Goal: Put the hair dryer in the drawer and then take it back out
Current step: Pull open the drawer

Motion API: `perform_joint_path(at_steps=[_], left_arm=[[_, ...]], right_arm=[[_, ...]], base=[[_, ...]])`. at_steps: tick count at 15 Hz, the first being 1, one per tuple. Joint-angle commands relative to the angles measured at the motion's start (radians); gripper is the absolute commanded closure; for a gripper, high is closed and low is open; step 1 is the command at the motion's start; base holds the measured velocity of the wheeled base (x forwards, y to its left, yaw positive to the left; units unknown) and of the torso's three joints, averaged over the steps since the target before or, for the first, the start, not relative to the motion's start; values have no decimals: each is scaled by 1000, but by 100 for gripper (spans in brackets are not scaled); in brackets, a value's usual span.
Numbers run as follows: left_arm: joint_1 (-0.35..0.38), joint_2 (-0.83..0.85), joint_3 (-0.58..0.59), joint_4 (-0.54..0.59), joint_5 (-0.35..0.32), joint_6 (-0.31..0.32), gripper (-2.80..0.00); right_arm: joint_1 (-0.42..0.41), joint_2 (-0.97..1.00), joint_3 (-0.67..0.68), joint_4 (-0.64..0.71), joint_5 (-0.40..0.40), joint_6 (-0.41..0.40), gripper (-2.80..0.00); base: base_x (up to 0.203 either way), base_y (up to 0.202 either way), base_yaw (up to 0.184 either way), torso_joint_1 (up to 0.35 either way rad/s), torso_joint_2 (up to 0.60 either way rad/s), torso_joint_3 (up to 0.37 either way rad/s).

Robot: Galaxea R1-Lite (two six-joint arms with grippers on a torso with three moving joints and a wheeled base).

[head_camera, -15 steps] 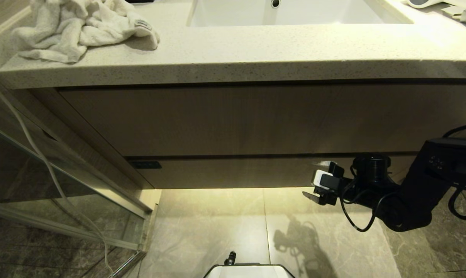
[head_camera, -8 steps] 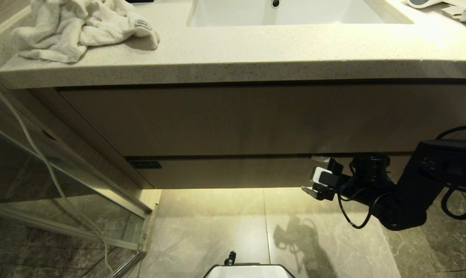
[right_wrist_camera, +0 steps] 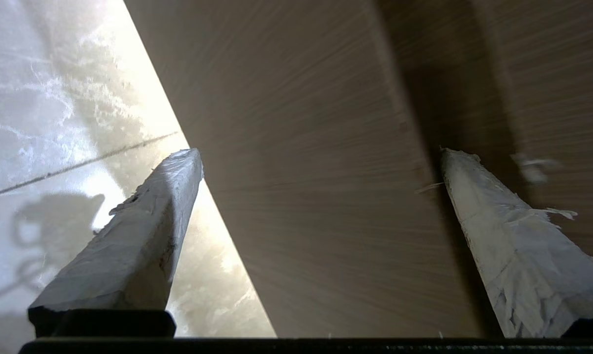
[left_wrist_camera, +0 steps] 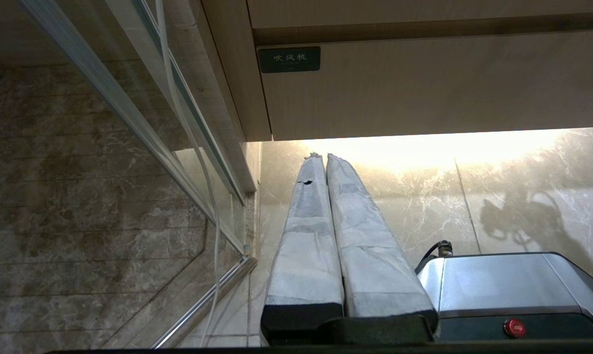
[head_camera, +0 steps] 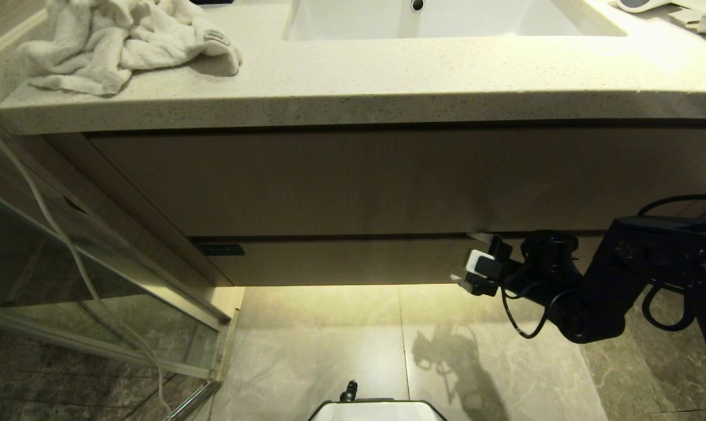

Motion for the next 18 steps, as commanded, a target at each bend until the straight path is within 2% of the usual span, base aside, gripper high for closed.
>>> perform_joint_path(at_steps=[1,4,6,7,9,11,13,18], left_arm=[[0,1,2,0,0,0,0],[0,1,2,0,0,0,0],[0,1,2,0,0,0,0],[0,1,2,0,0,0,0],[0,1,2,0,0,0,0],[0,1,2,0,0,0,0],[0,1,2,0,0,0,0],[0,1,2,0,0,0,0]], right_arm=[[1,60,-41,-3,-14,-5,-280],[1,114,-104,-8,-23,10,-280],[-11,104,-81,16,-33,10,-280],[-17,79,-63,77,-48,10,-280],[-36,2,-30,300,-71,7,-280],[-53,-68,-20,458,-108,4,-280],[-61,-115,6,525,-141,10,-280],[-64,-182,83,558,-154,12,-280]], base=[[0,0,0,0,0,0],[0,0,0,0,0,0],[0,0,0,0,0,0],[0,0,0,0,0,0],[0,0,0,0,0,0],[0,0,0,0,0,0],[0,0,0,0,0,0],[0,0,0,0,0,0]])
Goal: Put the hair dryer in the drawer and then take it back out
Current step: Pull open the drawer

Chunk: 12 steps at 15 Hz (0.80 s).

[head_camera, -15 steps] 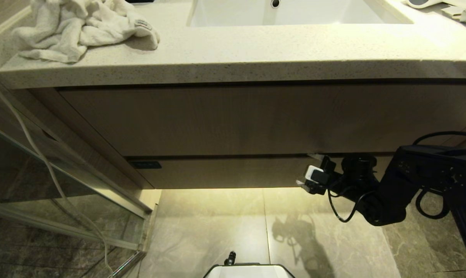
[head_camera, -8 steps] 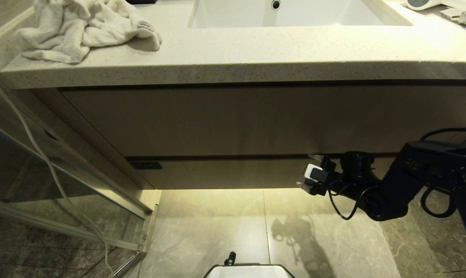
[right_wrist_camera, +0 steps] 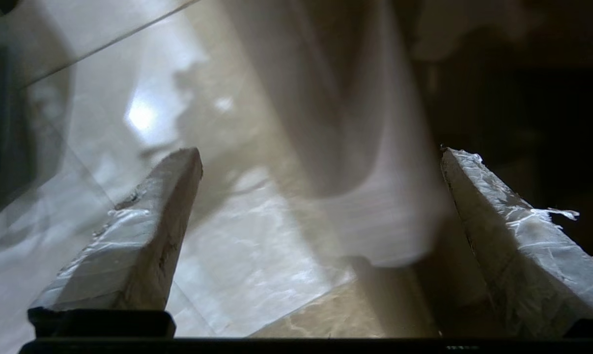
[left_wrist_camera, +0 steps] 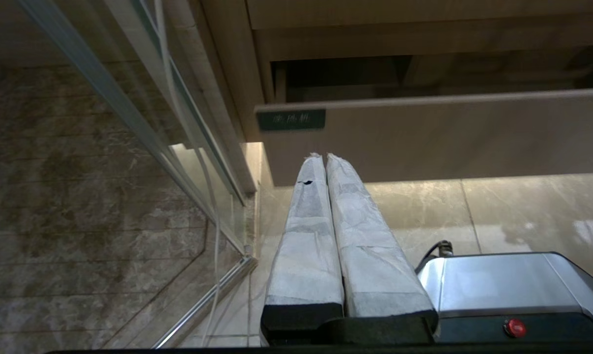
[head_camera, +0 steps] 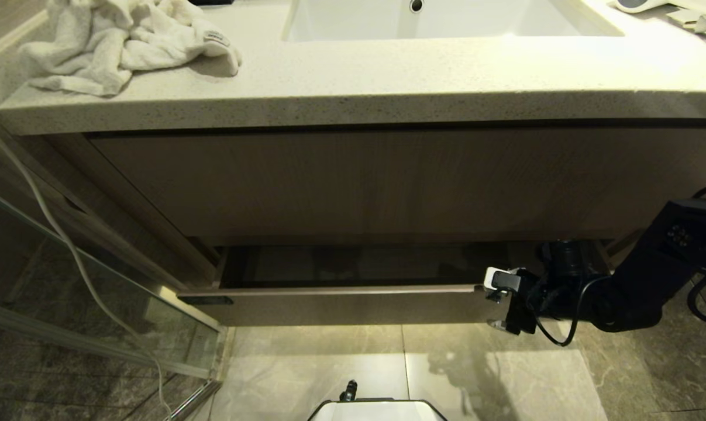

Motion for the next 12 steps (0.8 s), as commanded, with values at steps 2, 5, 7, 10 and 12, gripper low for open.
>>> perform_joint_path(at_steps=[2,5,7,10,12], left_arm=[[0,1,2,0,0,0,0],[0,1,2,0,0,0,0],[0,1,2,0,0,0,0],[0,1,2,0,0,0,0],[0,1,2,0,0,0,0]], right_arm=[[2,-73,21,12,-2,-8,-280],[1,-164,78,104,-2,-8,-280],[-1,-284,152,202,-1,-9,-280],[-9,-479,244,365,-3,-10,-280],[-19,-580,306,456,-16,-8,-280]], base=[[0,0,0,0,0,0],[0,0,0,0,0,0],[0,0,0,0,0,0],[0,0,0,0,0,0],[0,0,0,0,0,0]])
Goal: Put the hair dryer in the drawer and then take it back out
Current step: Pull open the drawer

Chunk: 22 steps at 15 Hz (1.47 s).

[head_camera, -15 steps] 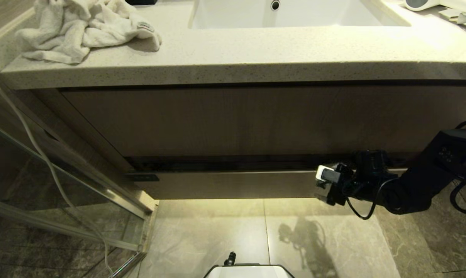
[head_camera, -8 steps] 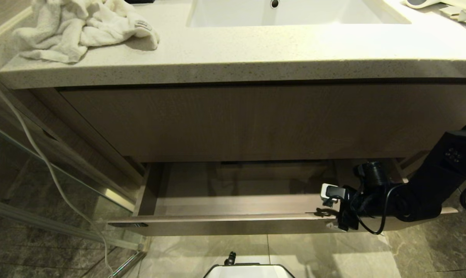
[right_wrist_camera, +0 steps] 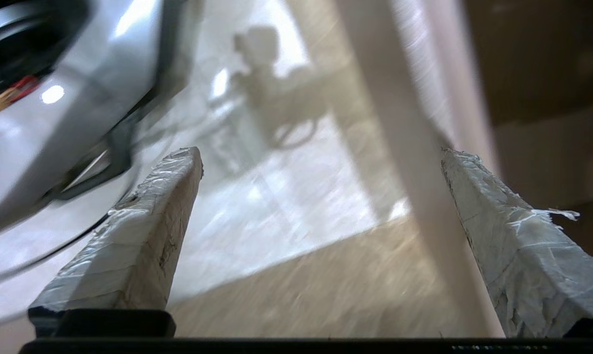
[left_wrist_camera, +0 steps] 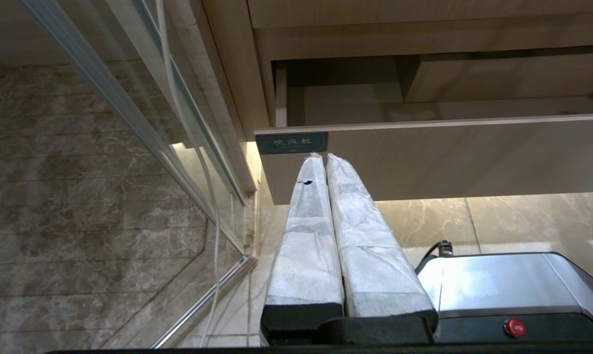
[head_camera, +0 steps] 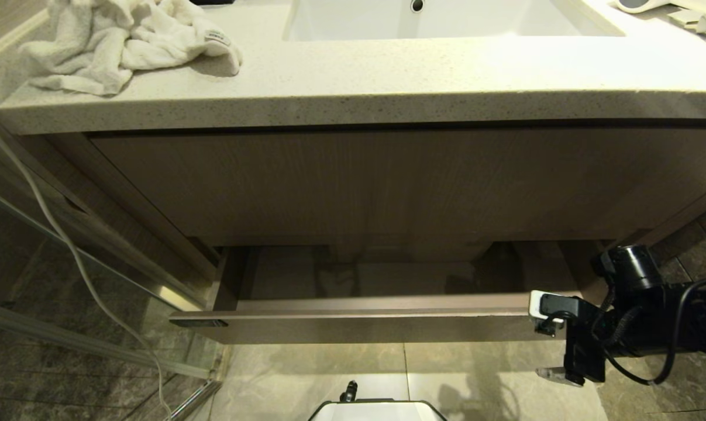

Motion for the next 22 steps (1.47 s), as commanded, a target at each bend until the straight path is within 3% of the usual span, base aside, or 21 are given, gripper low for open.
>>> perform_joint_path(at_steps=[1,3,9,10,14,18,20,22], left_arm=[[0,1,2,0,0,0,0],[0,1,2,0,0,0,0],[0,1,2,0,0,0,0],[0,1,2,0,0,0,0],[0,1,2,0,0,0,0],[0,1,2,0,0,0,0],[0,1,2,0,0,0,0],[0,1,2,0,0,0,0]], right_arm=[[-12,-168,62,69,-16,-5,-280],[-19,-181,46,71,-17,32,-280],[-130,-378,41,72,-10,403,-280],[-146,-416,46,76,-11,427,0],[-186,-527,65,193,-28,465,0],[-255,-724,13,363,-51,674,0],[-243,-882,90,378,-114,779,0],[-220,-1049,233,363,-187,826,0]], base=[[0,0,0,0,0,0],[0,0,0,0,0,0],[0,0,0,0,0,0],[0,0,0,0,0,0],[0,0,0,0,0,0],[0,0,0,0,0,0],[0,0,0,0,0,0],[0,0,0,0,0,0]])
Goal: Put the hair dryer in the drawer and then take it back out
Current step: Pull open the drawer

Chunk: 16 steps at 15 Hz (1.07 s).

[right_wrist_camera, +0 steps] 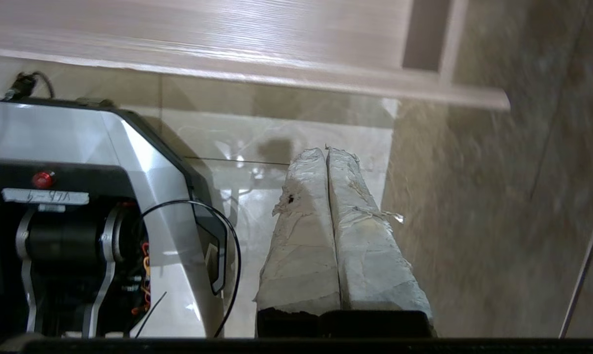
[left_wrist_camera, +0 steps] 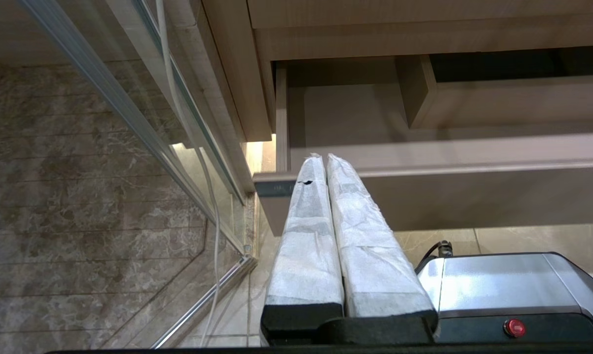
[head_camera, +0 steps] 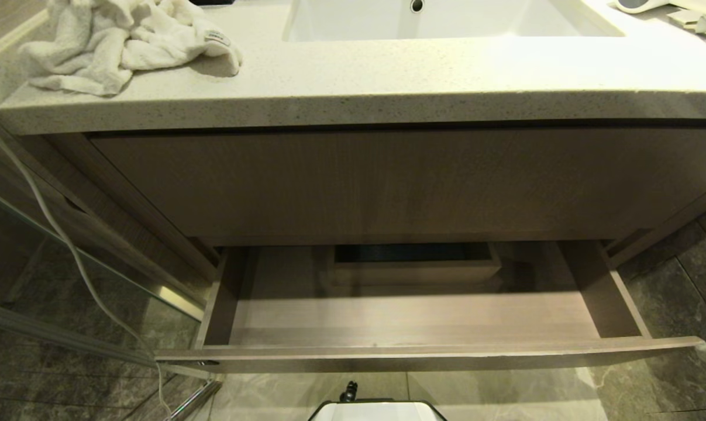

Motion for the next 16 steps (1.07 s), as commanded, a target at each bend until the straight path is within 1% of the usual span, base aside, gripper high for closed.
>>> perform_joint_path(at_steps=[1,4,5,7,9,11,13,15,16], left_arm=[[0,1,2,0,-1,0,0],[0,1,2,0,0,0,0],[0,1,2,0,0,0,0],[0,1,2,0,0,0,0],[0,1,2,0,0,0,0],[0,1,2,0,0,0,0],[0,1,2,0,0,0,0],[0,1,2,0,0,0,0],[0,1,2,0,0,0,0]], right_arm=[[28,-278,156,-17,-51,38,0],[106,-523,315,-30,-84,101,0],[136,-587,350,-39,-88,111,0],[167,-719,382,-62,-92,123,0],[175,-813,405,-103,-79,126,0],[177,-906,434,-167,-43,127,0],[177,-933,443,-175,-27,134,0],[179,-962,443,-116,-29,219,0],[179,-961,442,-117,-32,222,0]], base=[[0,0,0,0,0,0],[0,0,0,0,0,0],[0,0,0,0,0,0],[0,0,0,0,0,0],[0,0,0,0,0,0],[0,0,0,0,0,0],[0,0,0,0,0,0],[0,0,0,0,0,0],[0,0,0,0,0,0]])
